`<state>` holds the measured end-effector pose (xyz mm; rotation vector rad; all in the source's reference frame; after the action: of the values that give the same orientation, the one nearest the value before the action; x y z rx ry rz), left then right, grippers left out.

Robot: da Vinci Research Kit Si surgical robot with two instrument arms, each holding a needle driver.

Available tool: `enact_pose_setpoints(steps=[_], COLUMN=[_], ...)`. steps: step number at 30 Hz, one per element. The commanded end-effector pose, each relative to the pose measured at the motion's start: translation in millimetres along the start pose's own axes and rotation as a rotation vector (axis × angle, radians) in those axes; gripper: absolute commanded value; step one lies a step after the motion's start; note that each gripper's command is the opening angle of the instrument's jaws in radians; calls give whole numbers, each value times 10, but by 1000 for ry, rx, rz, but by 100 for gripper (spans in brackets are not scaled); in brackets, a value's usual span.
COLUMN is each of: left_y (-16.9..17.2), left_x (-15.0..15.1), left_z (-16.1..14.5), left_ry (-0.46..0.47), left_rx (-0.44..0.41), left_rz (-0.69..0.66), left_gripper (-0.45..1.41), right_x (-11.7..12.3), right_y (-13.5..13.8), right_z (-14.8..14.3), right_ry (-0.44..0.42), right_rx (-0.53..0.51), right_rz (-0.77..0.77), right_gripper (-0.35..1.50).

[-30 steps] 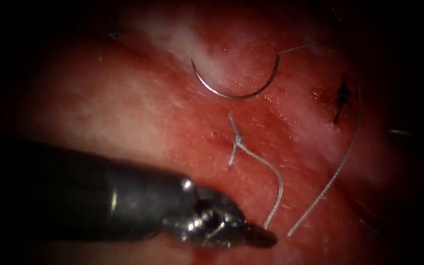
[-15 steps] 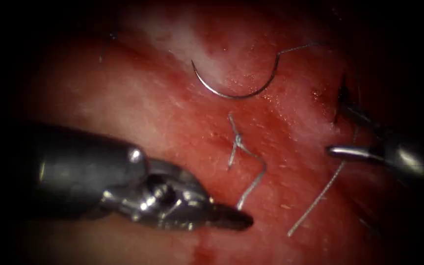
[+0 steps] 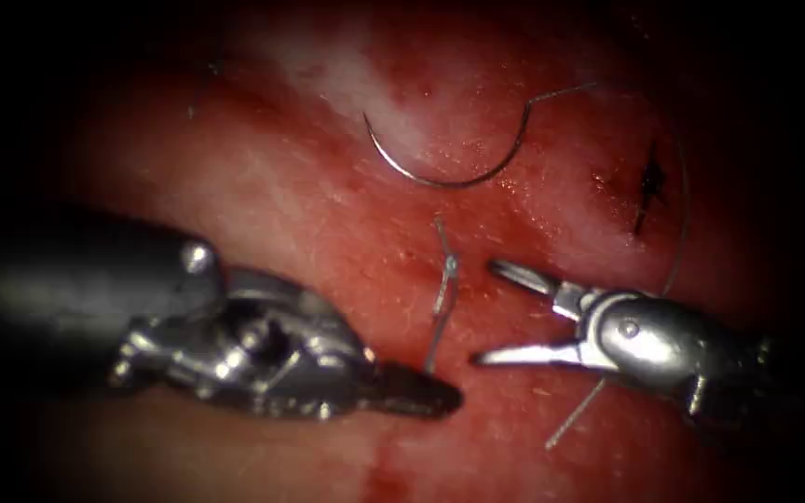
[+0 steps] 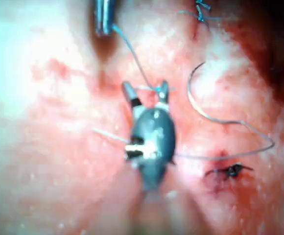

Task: Wound Closure

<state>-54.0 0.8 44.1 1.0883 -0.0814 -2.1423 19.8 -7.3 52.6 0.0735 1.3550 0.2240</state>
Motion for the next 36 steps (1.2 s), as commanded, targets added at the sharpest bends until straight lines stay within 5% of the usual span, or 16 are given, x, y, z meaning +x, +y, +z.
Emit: enact_pose_setpoints(steps=[1,22,36], left_y=[-1,-1,-1], left_x=[1,6,6], left_z=[7,6,7], left_ry=[0,-3,-3], left_rx=[-1,0,0], left_rz=[0,-9,-15], left_gripper=[-45,-45,-45], right_x=[1,9,-4], right_y=[1,13,11], right_z=[17,76,86], right_ry=[4,-29,-49], right_rx=[-4,-68,-52], right_rz=[-16,-129,-147], right_gripper=[133,131,123])
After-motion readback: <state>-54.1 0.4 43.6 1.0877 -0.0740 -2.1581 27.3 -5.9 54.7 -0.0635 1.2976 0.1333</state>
